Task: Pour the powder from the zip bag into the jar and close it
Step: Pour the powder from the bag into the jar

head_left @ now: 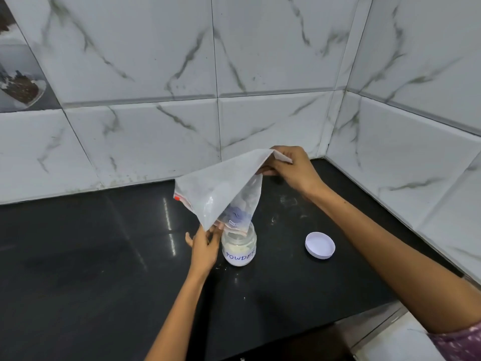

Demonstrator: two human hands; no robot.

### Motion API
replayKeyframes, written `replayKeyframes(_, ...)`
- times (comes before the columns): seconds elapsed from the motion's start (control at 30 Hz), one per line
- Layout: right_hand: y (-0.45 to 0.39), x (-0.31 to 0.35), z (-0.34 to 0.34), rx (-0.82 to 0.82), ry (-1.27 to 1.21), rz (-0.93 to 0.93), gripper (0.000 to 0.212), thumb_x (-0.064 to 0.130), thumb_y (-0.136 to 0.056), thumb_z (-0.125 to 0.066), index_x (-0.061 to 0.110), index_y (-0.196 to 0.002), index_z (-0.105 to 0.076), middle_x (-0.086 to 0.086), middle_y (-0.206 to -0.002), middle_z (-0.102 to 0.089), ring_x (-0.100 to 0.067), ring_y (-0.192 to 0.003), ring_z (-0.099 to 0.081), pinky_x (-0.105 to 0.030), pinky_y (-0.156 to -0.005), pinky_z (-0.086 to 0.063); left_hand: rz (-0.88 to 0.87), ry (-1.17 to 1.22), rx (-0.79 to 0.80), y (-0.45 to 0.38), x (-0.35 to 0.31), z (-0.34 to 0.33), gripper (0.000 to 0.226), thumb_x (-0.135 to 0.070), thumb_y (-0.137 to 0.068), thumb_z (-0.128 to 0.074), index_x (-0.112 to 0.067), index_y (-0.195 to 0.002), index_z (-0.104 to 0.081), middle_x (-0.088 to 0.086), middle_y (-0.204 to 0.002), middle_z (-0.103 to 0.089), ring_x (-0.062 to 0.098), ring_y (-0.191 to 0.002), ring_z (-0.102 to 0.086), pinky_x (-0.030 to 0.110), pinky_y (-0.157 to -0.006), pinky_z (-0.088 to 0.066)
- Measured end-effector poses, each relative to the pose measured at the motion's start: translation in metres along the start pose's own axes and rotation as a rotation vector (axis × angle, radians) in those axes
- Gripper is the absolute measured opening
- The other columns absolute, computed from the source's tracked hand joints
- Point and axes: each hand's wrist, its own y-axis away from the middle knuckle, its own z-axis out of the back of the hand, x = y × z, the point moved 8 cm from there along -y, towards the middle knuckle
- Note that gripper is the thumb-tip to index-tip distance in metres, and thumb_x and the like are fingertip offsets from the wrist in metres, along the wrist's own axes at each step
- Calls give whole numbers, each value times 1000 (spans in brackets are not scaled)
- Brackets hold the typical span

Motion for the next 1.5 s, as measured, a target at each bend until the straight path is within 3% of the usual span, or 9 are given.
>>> replayKeyframes(0.13,3,-1,2,-30,9,24,19,-6,-93,-48,-11,-93,-66,-17,-87,-70,-23,-82,-73,-27,-77,-59,61,70,-42,3,4,3,32,-24,-92,-61,-13,-122,-57,-6,-116,-64,20,-127,-49,58,-116,-15)
replayKeyframes(0.33,6,-3,6,-72,101,36,19,-5,-92,-50,-4,-85,-68,-11,-83,-70,-19,-81,-71,-26,-76,-59,204,99,-116,9,11,6,18,-34,-87,-67,-37,-103,-59,6,-129,-56,27,-132,-39,50,-115,-23)
replayKeyframes(0.5,11,1,7,-85,340,87,18,1,-91,-54,-3,-78,-66,-9,-75,-68,-9,-70,-63,-8,-63,-48,283,77,-160,12,19,5,15,-24,-84,-66,-33,-77,-56,12,-120,-59,33,-116,-50,40,-96,-43)
replayKeyframes(0.63,9,-6,23,-160,205,12,40,-5,-87,-52,21,-58,-59,18,-51,-64,10,-54,-61,-4,-53,-44,238,259,-101,10,14,2,6,-21,-86,-69,-15,-84,-69,4,-95,-72,19,-95,-64,38,-96,-48)
replayKeyframes(0.8,3,-15,40,-235,49,-88,17,7,-92,-57,-3,-91,-69,-15,-85,-74,-16,-77,-74,-18,-66,-56,194,477,-93,5,-1,1,11,-15,-89,-65,-7,-80,-63,3,-77,-68,-3,-69,-64,7,-65,-48)
replayKeyframes(1.03,21,-9,8,-37,440,-2,19,8,-89,-58,-5,-82,-70,-19,-81,-72,-22,-72,-67,-24,-69,-51,227,410,-143,4,6,4,5,-9,-85,-69,-8,-81,-66,0,-77,-70,3,-72,-64,14,-66,-48)
replayKeyframes(1.27,28,-13,33,-207,228,-78,19,6,-92,-53,-2,-91,-69,-18,-87,-74,-15,-73,-73,-18,-64,-57,248,416,-166,0,4,3,11,-11,-88,-66,-1,-91,-63,6,-77,-62,11,-73,-55,11,-66,-48)
replayKeyframes(1.37,33,-8,50,-286,409,-23,15,13,-90,-54,4,-86,-65,-12,-74,-74,-21,-68,-72,-34,-69,-57,215,433,-219,-4,-10,11,9,-11,-85,-70,-9,-79,-63,3,-75,-66,6,-70,-61,7,-66,-49)
replayKeyframes(1.5,39,5,59,-385,811,42,16,19,-88,-52,9,-78,-60,-3,-57,-57,-25,-58,-54,-28,-52,-35,157,399,-261,-12,-34,28,12,-7,-78,-76,-10,-76,-64,3,-72,-67,1,-63,-63,7,-63,-49)
